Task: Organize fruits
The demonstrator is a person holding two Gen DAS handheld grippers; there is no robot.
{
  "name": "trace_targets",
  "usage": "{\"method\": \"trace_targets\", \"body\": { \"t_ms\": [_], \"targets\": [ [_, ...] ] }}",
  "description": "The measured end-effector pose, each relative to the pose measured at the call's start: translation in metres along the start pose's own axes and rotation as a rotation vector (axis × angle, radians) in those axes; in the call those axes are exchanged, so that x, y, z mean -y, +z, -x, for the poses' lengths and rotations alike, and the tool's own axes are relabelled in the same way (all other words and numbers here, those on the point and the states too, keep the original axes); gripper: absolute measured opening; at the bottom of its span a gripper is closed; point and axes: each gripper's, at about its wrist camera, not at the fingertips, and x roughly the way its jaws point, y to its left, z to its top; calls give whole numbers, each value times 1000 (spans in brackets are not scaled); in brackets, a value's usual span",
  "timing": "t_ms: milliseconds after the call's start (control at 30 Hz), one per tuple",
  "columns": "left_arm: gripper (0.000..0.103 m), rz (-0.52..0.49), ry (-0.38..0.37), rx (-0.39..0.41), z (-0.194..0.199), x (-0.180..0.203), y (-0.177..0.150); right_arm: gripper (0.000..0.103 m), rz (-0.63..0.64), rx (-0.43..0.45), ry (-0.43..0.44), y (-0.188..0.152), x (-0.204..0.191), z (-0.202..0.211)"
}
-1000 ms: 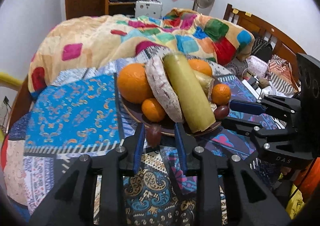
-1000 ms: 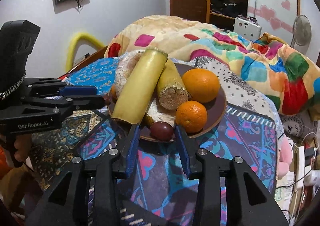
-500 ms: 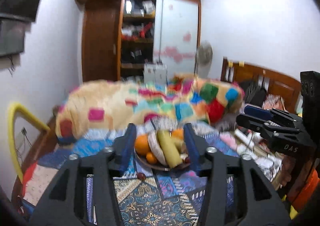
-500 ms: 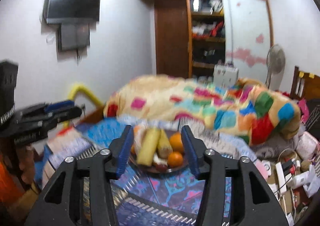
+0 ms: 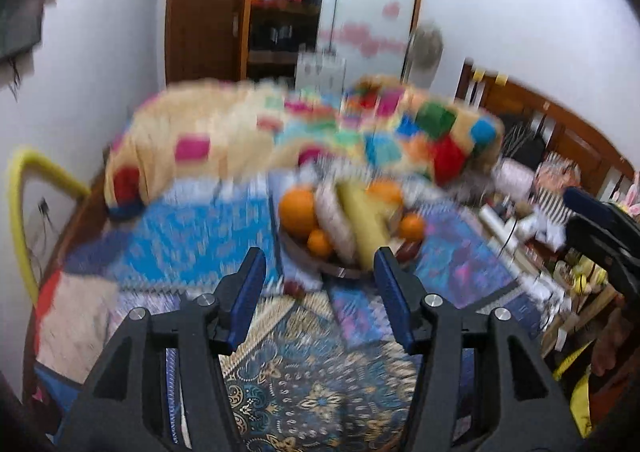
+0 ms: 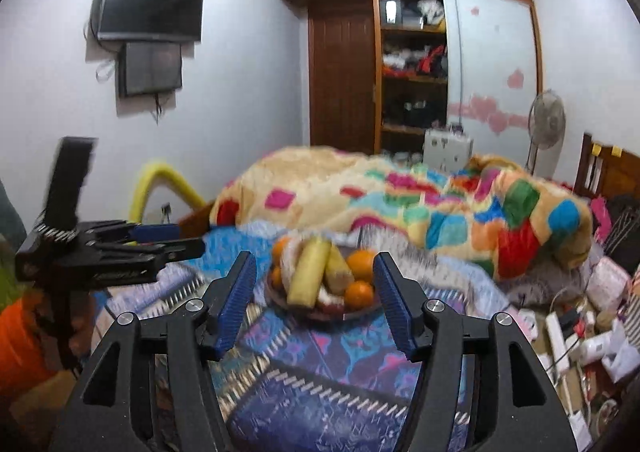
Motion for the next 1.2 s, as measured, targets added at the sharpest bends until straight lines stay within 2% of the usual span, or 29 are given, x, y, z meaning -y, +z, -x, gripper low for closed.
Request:
{"method": "trace_targets", "body": {
  "t_ms": [133, 233, 400, 500, 533, 567, 600, 700, 767, 800, 1000, 1200],
  "targets": [
    [40, 26, -5, -158, -56, -19, -9, 57, 8, -76, -4, -17, 10, -27],
    [32, 21, -8, -230, -83, -23, -16, 57, 10, -130, 0, -28, 20, -48],
    [30, -31, 7, -270, -104, -20, -24, 57, 10, -198, 21, -41, 28, -73],
    [27, -58, 46, -270, -111, -19, -26, 57, 10, -219, 31, -47, 28, -81],
    [24, -68, 37, -266, -111, -17, -27, 57, 9, -221, 34, -49, 27, -82],
    [16, -75, 29, -265, -111, -16, -27, 57, 8, -221, 36, -50, 27, -83],
    [12, -87, 24, -262, -110, -13, -27, 57, 6, -220, 37, -51, 27, -83],
    [7, -142, 38, -238, -105, -3, -28, 57, -7, -215, 40, -50, 29, -82],
    [5, -150, 22, -228, -101, 1, -27, 57, -8, -208, 35, -47, 31, -82],
    [1, -146, 9, -219, -98, 2, -25, 57, -8, -204, 32, -46, 31, -82],
    [1, -134, -71, -129, -83, 19, -4, 57, -23, -180, 30, -41, 35, -80],
    [1, -124, -84, -135, -102, 24, 3, 57, -29, -183, 29, -44, 38, -81]
  ]
}}
